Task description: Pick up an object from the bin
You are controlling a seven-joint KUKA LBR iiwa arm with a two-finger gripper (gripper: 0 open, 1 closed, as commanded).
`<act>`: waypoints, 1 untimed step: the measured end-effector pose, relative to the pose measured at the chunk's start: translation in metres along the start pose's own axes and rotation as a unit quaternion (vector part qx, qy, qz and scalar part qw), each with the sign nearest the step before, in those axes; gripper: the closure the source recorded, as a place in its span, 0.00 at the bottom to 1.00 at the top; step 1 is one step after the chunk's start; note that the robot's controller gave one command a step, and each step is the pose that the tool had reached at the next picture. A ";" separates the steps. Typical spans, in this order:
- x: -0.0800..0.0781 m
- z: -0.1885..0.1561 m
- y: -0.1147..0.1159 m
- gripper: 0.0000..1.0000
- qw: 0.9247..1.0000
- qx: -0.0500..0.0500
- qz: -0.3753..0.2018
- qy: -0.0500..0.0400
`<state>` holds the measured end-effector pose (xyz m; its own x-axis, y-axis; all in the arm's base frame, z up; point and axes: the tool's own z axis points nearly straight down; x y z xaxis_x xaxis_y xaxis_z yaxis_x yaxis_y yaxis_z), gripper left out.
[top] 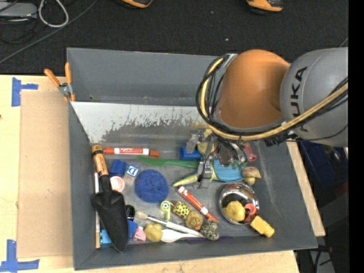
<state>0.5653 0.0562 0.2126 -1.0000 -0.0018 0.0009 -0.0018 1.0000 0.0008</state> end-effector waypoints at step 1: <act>0.006 0.071 -0.015 0.00 0.999 0.000 0.032 -0.001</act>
Offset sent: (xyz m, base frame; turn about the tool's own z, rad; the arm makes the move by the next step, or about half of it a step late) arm -0.0206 -0.0279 -0.1392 0.1572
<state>0.5590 0.0414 0.1421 -0.9980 0.0625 -0.0013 0.0625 0.9980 0.0016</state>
